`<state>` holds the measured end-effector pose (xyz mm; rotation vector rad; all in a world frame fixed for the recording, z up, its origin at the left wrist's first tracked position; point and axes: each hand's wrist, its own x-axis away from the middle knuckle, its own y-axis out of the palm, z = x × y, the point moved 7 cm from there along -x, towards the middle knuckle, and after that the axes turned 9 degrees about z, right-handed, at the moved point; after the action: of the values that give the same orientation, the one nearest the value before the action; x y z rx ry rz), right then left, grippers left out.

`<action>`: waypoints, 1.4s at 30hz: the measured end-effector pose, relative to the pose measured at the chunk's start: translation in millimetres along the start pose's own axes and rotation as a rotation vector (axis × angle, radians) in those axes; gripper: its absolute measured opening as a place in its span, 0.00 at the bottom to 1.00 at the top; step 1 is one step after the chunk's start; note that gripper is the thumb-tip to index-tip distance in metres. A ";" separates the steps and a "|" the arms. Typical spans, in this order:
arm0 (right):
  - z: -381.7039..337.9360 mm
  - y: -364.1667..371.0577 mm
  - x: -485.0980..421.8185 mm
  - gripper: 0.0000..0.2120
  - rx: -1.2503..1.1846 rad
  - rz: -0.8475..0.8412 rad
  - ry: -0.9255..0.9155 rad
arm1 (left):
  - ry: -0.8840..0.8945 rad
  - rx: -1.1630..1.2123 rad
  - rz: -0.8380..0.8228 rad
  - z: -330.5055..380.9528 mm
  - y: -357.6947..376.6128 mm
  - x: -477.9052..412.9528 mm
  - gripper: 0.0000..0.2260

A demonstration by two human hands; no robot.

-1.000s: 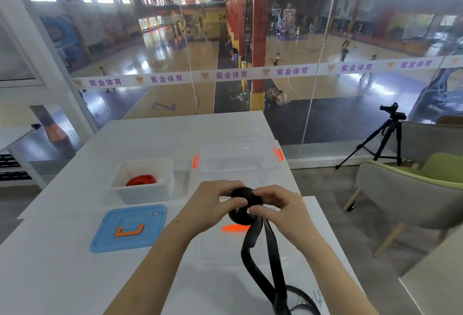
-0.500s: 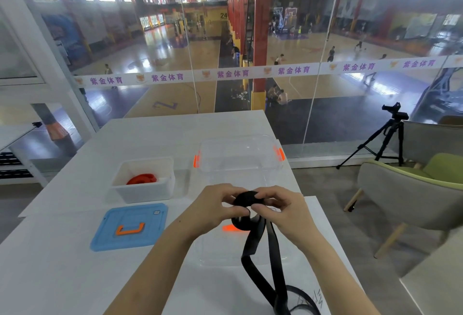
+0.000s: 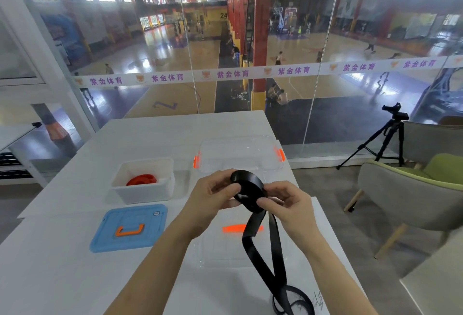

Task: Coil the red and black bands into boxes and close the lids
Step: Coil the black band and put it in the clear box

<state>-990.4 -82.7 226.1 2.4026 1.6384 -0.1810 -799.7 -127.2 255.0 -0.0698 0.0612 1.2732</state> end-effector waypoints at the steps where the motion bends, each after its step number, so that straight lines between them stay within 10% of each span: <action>1: -2.2 -1.2 -0.9 0.20 -0.002 0.021 -0.012 | -0.006 -0.012 -0.010 -0.1 0.1 0.1 0.14; 12: -20.0 1.3 -0.7 0.15 0.303 -0.162 -0.141 | 0.046 -0.681 -0.157 6.6 0.8 -4.5 0.13; 23: -16.8 -9.1 -0.9 0.19 0.020 -0.052 -0.044 | -0.049 -0.128 -0.007 12.1 -2.3 0.4 0.11; 35: -36.4 -2.4 1.5 0.17 0.331 -0.164 -0.213 | 0.058 -0.647 -0.204 23.3 9.2 -3.2 0.12; 42: -28.8 -9.9 -0.3 0.19 0.121 -0.103 -0.126 | 0.112 -0.394 -0.059 30.5 5.4 -2.6 0.09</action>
<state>-1000.4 -72.2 252.8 2.3388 1.7401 -0.4528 -805.4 -125.5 285.5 -0.4789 -0.0958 1.2070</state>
